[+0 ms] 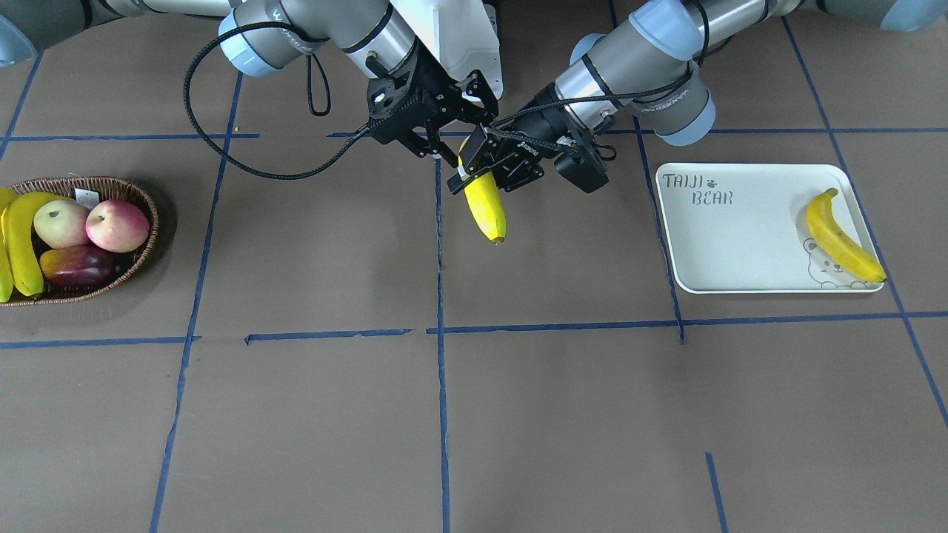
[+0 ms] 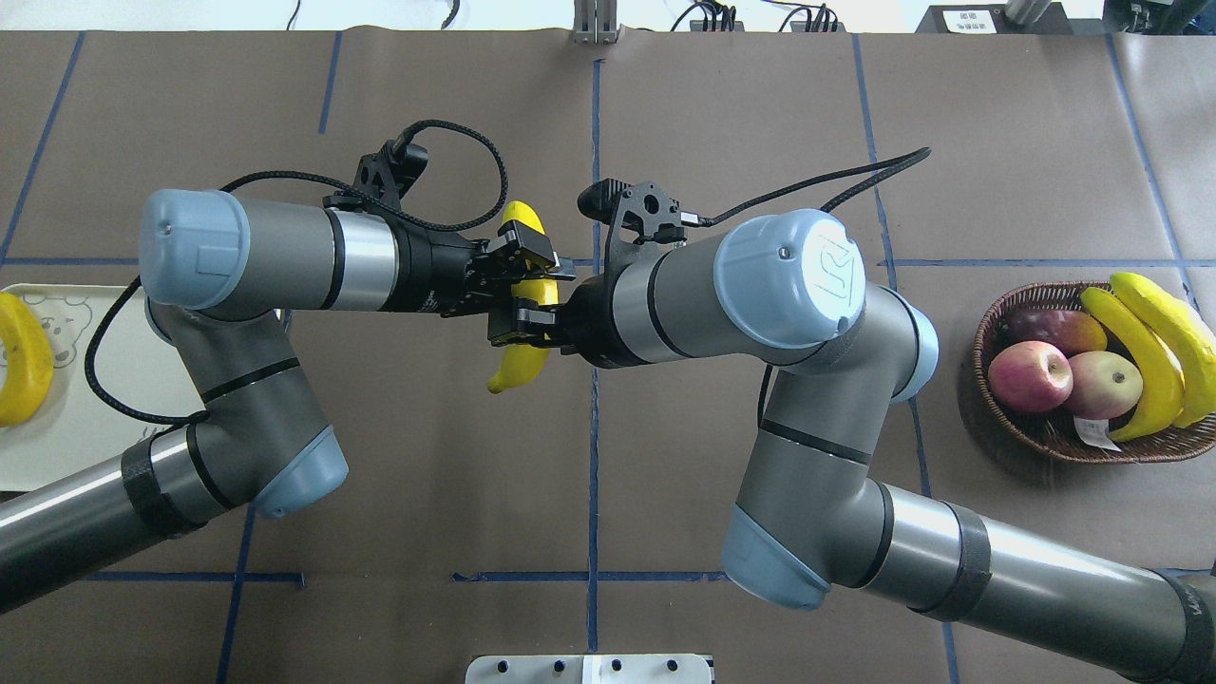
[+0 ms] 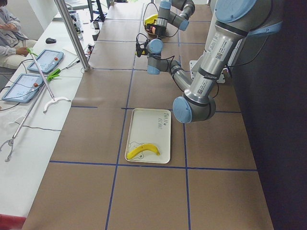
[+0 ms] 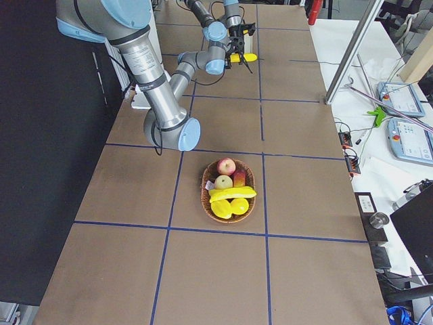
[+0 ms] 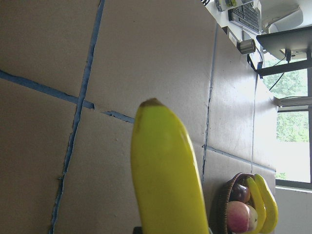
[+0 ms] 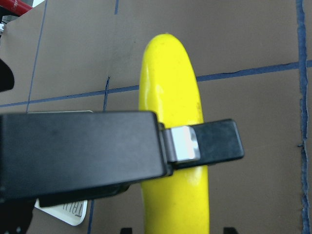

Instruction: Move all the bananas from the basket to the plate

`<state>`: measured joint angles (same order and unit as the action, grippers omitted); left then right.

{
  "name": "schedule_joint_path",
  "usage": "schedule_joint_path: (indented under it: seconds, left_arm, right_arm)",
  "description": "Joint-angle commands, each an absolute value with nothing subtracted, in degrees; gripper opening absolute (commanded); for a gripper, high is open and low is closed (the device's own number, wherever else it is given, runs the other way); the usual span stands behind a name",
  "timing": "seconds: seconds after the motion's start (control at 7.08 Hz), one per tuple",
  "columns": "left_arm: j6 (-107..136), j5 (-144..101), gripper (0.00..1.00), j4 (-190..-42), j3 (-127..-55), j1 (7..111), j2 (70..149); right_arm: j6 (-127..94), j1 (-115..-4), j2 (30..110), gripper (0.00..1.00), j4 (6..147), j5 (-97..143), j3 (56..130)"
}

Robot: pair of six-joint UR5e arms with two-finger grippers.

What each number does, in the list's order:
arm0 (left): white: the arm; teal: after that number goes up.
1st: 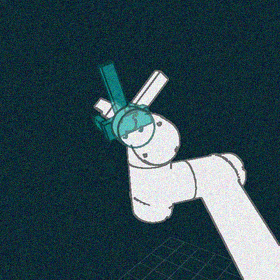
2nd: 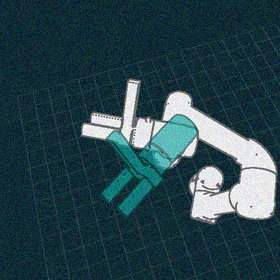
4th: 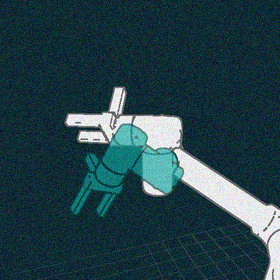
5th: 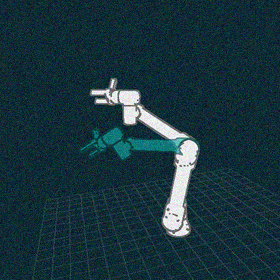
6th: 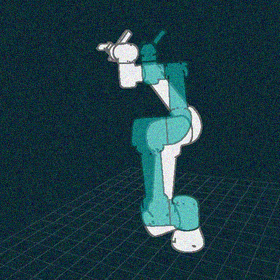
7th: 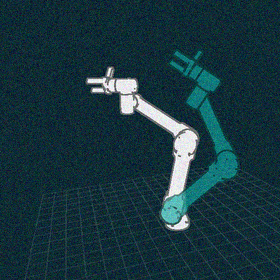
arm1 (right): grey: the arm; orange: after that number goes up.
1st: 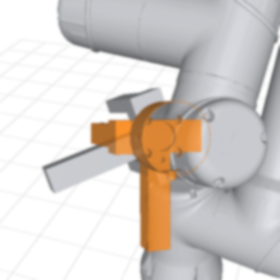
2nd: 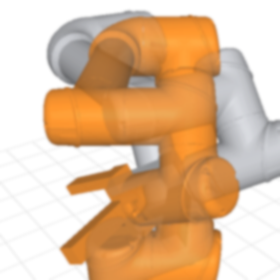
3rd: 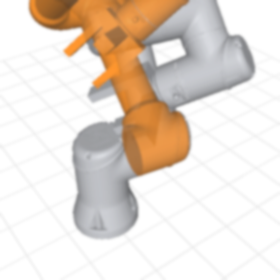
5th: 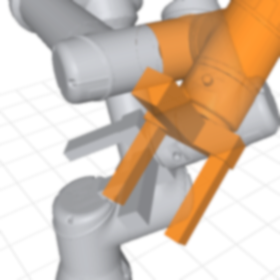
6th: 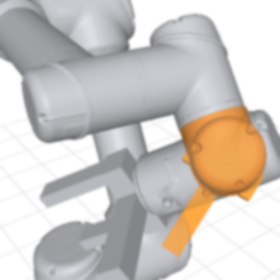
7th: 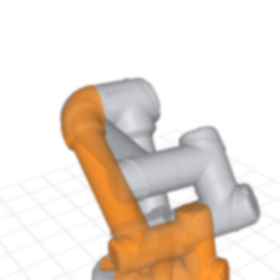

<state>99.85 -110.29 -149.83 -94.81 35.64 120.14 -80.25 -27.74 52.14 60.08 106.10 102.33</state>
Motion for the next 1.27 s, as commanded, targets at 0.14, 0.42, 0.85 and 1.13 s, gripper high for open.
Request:
schedule_joint_path:
  seconds: [0.14, 0.42, 0.85, 1.13]
  left_arm:
    - [100.02, -110.65, 0.0, -147.76, -95.27, 35.86, 119.18]
    - [100.02, -110.83, 0.02, -133.06, -100.68, 36.3, 115.16]
    - [102.72, -109.78, 0.03, -124.8, -107.21, 41.19, 103.77]
    - [102.05, -109.07, 0.03, -126.46, -109.25, 44.89, 94.36]
  right_arm:
    - [-80.16, -28.47, 52.9, 1.0, 60.12, 108.35, 104.75]
    - [-79.81, -31.36, 57.89, 1.0, 60.64, 114.4, 109.14]
    - [-79.45, -41.62, 66.68, 1.0, 60.91, 124.69, 111.36]
    - [-69.07, -44.9, 74.05, 1.0, 62.91, 124.98, 111.36]
